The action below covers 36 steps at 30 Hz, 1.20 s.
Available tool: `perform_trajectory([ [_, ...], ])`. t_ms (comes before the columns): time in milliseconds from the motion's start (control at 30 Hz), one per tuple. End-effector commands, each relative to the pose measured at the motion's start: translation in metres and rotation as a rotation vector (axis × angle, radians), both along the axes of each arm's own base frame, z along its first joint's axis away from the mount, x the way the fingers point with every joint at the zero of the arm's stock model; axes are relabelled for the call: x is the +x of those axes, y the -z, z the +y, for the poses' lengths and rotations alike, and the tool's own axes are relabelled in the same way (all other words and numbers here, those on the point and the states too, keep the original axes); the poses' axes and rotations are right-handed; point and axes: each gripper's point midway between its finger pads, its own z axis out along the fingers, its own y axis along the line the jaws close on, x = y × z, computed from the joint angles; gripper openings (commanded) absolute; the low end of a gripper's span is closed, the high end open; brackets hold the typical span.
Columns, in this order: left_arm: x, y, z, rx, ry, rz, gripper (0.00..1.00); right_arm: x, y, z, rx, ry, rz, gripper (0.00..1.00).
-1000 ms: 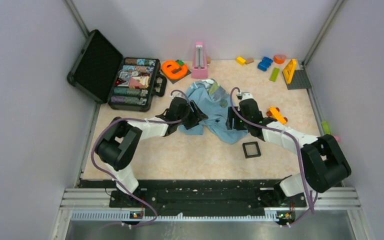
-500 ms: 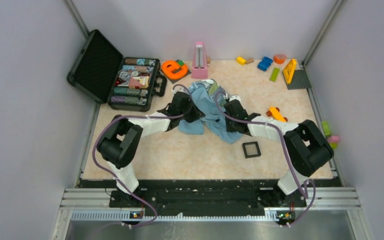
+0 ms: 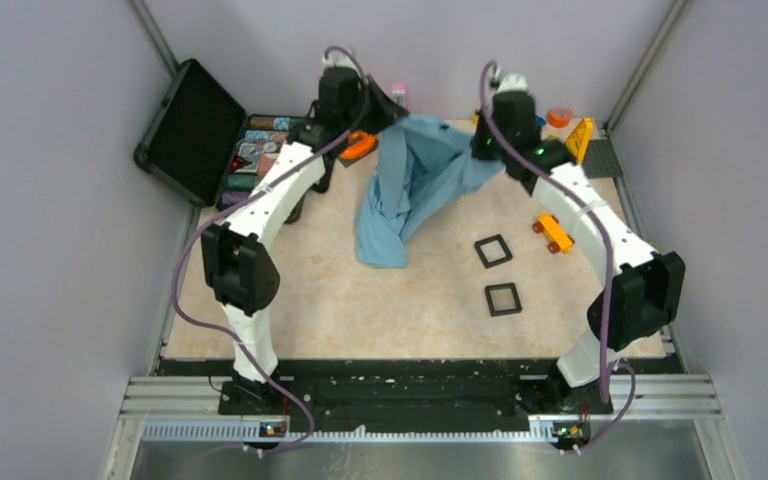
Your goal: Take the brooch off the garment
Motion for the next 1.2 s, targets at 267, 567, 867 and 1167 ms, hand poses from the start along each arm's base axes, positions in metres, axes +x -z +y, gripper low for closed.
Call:
perform_trajectory([
  [267, -0.069, -0.268, 0.077, -0.168, 0.014, -0.528, 0.0, -0.058, -0.277, 0.03, 0.108, -0.336, -0.506, 0.0],
  [567, -0.189, -0.316, 0.128, -0.067, -0.023, -0.697, 0.0, -0.186, -0.335, 0.068, 0.308, -0.724, -0.622, 0.0],
  [867, -0.141, -0.252, 0.152, 0.086, -0.206, -0.565, 0.0, -0.125, -0.302, 0.062, 0.297, -0.524, -0.522, 0.0],
  [1167, -0.032, -0.225, 0.125, 0.008, -0.151, -0.454, 0.0, -0.014, -0.301, 0.034, 0.398, -0.455, -0.475, 0.0],
])
